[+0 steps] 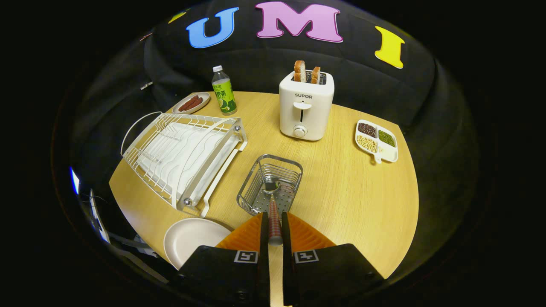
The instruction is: Take the plate from the dish rack, then take the spoon from the basket and place it into the plate.
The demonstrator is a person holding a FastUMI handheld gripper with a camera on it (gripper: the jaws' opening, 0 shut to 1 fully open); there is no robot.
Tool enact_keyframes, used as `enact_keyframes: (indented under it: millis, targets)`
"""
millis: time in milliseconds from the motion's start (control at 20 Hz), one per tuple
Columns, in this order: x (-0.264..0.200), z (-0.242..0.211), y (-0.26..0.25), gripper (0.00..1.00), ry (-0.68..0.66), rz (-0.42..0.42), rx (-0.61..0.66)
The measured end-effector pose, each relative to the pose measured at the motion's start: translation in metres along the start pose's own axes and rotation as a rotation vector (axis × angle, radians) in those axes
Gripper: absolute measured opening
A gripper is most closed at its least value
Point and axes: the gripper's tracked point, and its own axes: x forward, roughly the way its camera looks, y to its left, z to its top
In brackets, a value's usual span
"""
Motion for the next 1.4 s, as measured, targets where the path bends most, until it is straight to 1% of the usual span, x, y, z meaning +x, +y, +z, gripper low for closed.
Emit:
enact_keyframes:
  millis: [150, 450, 600, 750, 950, 1100, 1250, 1400]
  targets:
    - [-0.003, 0.002, -0.002, 0.11, -0.008, -0.016, 0.016]
    - [-0.026, 0.009, -0.002, 0.11, -0.038, -0.024, 0.049]
    - [-0.047, 0.016, 0.000, 0.11, -0.076, -0.022, 0.057]
    - [-0.078, 0.025, 0.005, 0.11, -0.132, -0.015, 0.056]
    - [-0.121, 0.030, 0.020, 0.11, -0.201, 0.028, 0.073]
    - [-0.145, 0.025, 0.035, 0.11, -0.223, 0.065, 0.101]
    - [-0.156, 0.014, 0.049, 0.11, -0.233, 0.087, 0.088]
    - [-0.158, -0.005, 0.067, 0.11, -0.209, 0.116, 0.050]
